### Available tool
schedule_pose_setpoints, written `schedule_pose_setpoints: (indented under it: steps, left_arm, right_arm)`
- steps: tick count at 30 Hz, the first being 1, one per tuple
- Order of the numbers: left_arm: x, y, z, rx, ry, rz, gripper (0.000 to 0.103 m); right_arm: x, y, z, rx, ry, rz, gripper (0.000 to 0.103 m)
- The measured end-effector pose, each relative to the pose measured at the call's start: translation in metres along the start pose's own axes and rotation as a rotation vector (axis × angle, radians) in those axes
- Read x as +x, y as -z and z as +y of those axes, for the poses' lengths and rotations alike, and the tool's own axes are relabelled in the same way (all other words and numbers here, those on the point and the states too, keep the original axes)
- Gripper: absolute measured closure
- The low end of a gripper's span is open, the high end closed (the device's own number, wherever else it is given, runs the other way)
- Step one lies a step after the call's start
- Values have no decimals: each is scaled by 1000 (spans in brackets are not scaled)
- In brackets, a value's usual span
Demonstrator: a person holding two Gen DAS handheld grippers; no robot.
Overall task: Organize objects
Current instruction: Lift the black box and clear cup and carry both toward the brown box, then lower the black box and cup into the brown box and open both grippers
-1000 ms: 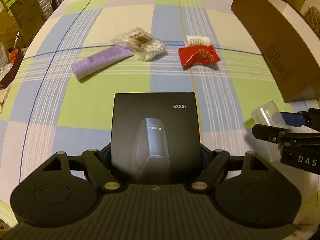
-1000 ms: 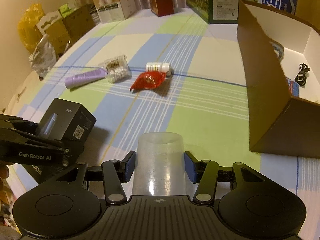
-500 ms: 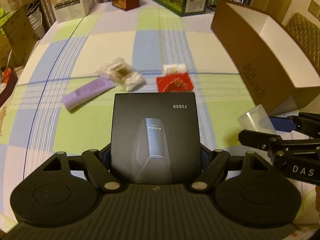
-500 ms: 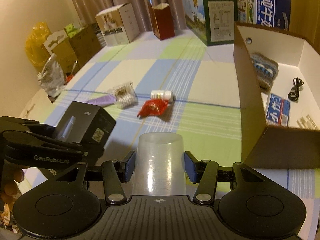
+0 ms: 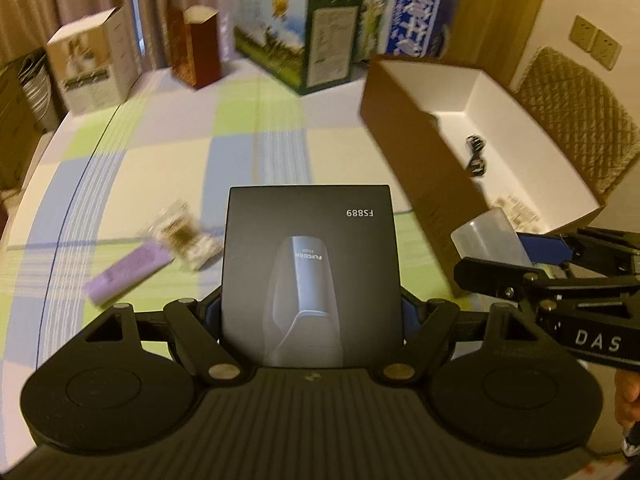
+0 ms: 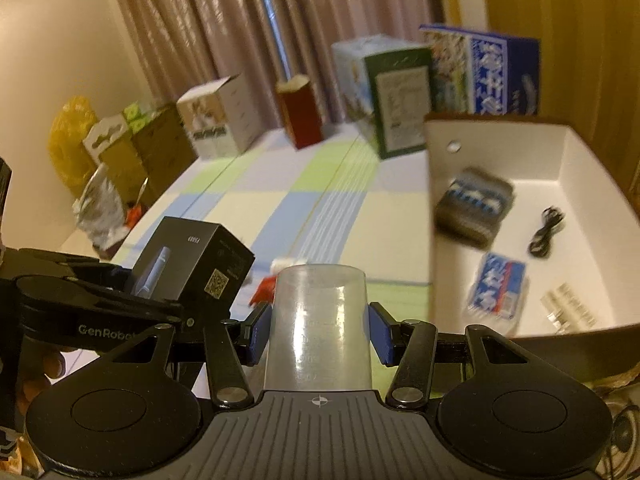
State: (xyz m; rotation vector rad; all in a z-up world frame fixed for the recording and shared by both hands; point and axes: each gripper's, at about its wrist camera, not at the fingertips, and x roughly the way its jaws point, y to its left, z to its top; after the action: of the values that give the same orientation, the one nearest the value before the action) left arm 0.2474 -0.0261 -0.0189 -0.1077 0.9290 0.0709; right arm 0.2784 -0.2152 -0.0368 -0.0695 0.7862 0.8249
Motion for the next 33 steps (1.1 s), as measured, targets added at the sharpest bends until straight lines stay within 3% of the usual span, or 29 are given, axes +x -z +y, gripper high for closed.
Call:
schedule_pose_setpoints:
  steps: [18, 27, 33]
  left_arm:
    - [26, -78, -96, 122, 132, -93, 27]
    - [55, -117, -135, 156, 166, -93, 27]
    - [86, -145, -154, 171, 149, -82, 27]
  right_arm:
    - [-36, -42, -110, 139, 130, -110, 54]
    - [-24, -65, -161, 196, 166, -125, 54]
    - [0, -81, -194, 213, 181, -102, 54]
